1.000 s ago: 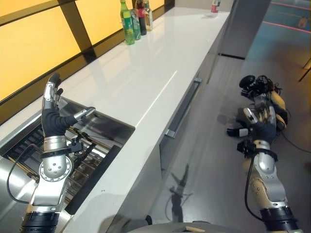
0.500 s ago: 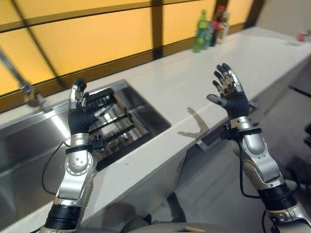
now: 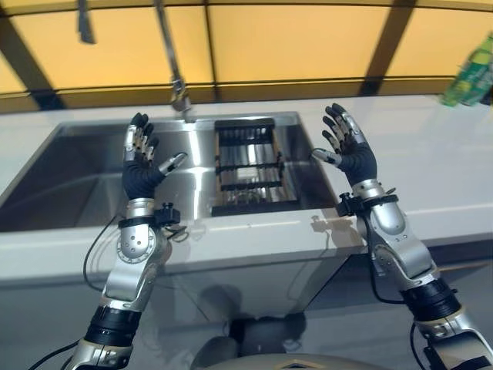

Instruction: Pick up plates and place into dishwasher.

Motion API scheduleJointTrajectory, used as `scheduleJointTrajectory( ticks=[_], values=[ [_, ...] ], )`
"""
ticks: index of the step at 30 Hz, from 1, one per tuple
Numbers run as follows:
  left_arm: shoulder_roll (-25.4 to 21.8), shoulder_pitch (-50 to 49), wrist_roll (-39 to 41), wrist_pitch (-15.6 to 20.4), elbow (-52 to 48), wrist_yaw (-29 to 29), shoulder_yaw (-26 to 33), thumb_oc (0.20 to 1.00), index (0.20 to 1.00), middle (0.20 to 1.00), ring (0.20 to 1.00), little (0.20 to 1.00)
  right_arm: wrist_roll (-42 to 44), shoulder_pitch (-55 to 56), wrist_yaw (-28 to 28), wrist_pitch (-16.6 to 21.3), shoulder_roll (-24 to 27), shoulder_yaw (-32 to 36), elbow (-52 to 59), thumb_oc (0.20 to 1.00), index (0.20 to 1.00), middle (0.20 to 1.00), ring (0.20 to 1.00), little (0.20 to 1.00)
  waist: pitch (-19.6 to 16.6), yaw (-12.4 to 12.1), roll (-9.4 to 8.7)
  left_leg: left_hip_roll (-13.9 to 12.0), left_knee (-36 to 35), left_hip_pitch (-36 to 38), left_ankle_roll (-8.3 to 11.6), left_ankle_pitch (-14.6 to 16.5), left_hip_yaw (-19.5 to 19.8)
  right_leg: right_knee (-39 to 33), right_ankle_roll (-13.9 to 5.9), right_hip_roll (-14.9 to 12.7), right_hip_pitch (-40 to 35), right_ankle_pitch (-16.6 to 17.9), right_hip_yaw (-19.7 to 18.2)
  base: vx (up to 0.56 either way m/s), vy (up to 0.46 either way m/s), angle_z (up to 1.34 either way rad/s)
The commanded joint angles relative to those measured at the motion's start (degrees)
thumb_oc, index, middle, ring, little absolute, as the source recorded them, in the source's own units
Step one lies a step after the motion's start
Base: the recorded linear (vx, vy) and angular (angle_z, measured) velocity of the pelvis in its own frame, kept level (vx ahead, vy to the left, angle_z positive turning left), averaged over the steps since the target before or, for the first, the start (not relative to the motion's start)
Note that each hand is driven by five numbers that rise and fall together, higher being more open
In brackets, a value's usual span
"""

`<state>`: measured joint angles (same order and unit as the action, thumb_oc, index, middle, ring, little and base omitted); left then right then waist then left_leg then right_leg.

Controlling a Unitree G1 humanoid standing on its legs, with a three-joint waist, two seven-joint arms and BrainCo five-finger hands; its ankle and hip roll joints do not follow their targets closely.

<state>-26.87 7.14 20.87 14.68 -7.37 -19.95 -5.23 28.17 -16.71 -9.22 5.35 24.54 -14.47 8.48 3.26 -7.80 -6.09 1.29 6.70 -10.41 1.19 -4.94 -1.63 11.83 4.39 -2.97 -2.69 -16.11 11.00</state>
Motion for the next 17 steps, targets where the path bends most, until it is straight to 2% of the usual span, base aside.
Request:
scheduleJointTrajectory(
  ticks=[1,9,17],
  values=[
    [2.04,5.61,-1.52,2.63,1.34,-1.17,0.77,1.000,1.000,1.000,1.000,1.000,-1.22,-2.41,-0.32,3.79,1.99,1.46,2.25,1.000,1.000,1.000,1.000,1.000,-3.61,3.27,3.46,-2.62,0.34,5.07,2.69,7.78,-0.73,-12.99,-6.06,-1.47,0.08,13.72,-1.99,-0.01,0.094,0.04],
    [2.56,5.53,-1.24,0.76,0.27,0.12,0.22,1.000,1.000,1.000,1.000,1.000,-1.16,-0.82,-1.52,3.37,1.20,2.56,2.00,1.000,1.000,1.000,1.000,1.000,-5.27,3.23,4.98,-3.65,-8.00,8.83,3.19,5.07,-0.29,-14.16,-7.27,-1.76,-1.02,13.61,-0.25,0.02,0.049,0.04],
    [1.93,4.21,-0.07,0.54,0.03,1.36,0.85,1.000,1.000,1.000,1.000,1.000,-0.98,2.90,-2.78,4.04,0.72,3.66,2.91,1.000,1.000,1.000,1.000,1.000,-5.48,4.01,5.23,-3.08,-9.32,10.63,2.23,5.65,-0.73,-14.75,-7.90,-1.90,-1.31,14.06,-0.97,0.01,0.012,0.02]
  ],
)
